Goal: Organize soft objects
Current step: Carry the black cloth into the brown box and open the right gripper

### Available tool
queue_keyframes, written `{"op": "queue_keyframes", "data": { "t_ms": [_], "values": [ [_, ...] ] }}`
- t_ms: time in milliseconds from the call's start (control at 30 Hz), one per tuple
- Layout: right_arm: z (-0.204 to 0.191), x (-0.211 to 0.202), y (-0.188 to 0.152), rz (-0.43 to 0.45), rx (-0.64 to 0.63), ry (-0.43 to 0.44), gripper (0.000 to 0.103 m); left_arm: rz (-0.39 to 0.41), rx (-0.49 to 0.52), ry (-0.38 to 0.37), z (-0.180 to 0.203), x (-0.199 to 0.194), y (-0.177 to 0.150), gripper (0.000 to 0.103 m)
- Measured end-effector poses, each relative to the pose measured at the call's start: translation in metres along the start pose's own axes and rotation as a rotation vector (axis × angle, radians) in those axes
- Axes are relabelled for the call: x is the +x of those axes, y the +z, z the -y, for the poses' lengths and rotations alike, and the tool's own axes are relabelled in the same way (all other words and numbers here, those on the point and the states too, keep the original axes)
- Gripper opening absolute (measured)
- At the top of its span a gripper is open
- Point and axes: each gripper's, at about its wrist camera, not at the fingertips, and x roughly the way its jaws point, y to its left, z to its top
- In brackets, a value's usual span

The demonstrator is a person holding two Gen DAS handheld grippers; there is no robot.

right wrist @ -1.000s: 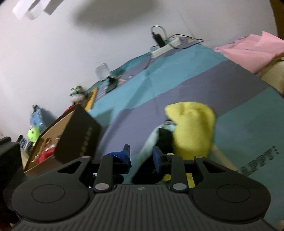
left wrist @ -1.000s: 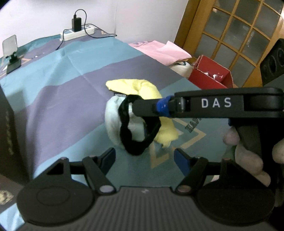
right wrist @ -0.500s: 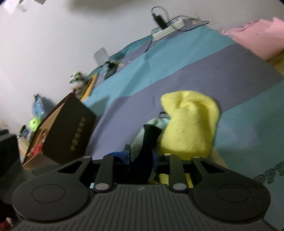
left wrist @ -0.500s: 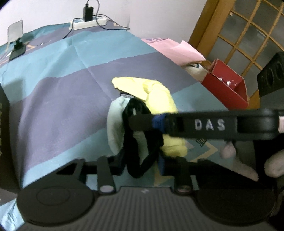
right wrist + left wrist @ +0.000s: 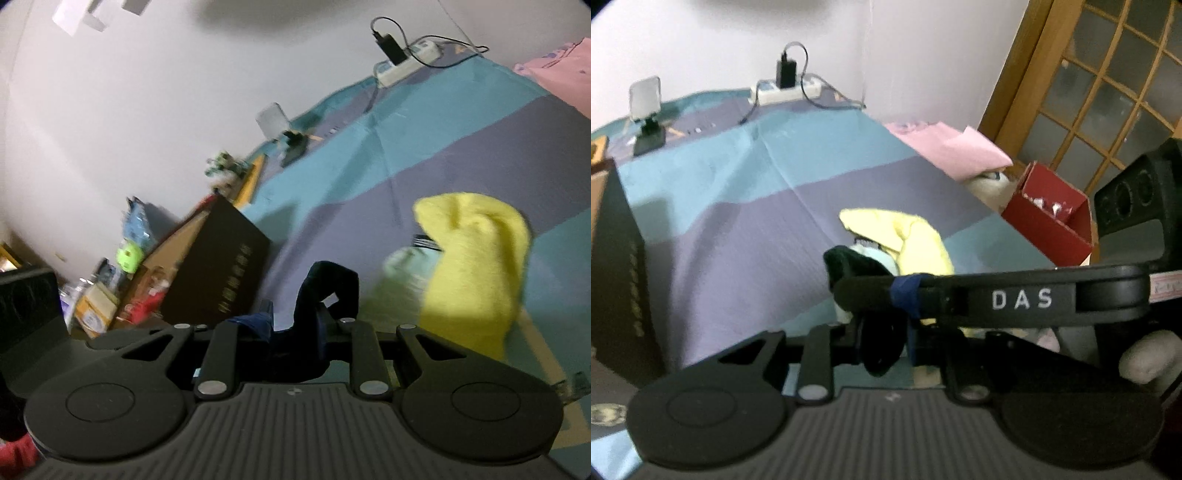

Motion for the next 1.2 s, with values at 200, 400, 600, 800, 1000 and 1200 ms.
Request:
{"op": "queue_keyframes", "data": {
  "t_ms": [200,400,600,800,1000,1200],
  "values": [
    [-0.028,0.0,0.003,0.049,-0.009,0.081,0.004,0.083,0.01,0.027,-0.011,-0.041,0.0,0.013],
    [-0.07,0.006,0.008,0.081,-0.053,0.157,0.005,0.184,0.032,0.082,-0.03,-0.095,-0.002,0.013],
    [-0.122,0.025,0.015,0.105,-0.143,0.231,0.005,0.265,0.02,0.152,-0.066,-0.14,-0.006,0.013],
    [-0.163,0.06,0.017,0.095,-0.219,0.279,0.006,0.295,0.003,0.228,-0.104,-0.164,-0.013,0.013],
    [-0.19,0.099,0.015,0.078,-0.273,0.283,0.007,0.29,-0.037,0.255,-0.145,-0.165,-0.016,0.013],
    [-0.205,0.133,0.006,0.068,-0.37,0.203,0.007,0.225,-0.079,0.273,-0.188,-0.148,-0.023,0.013]
  ]
}}
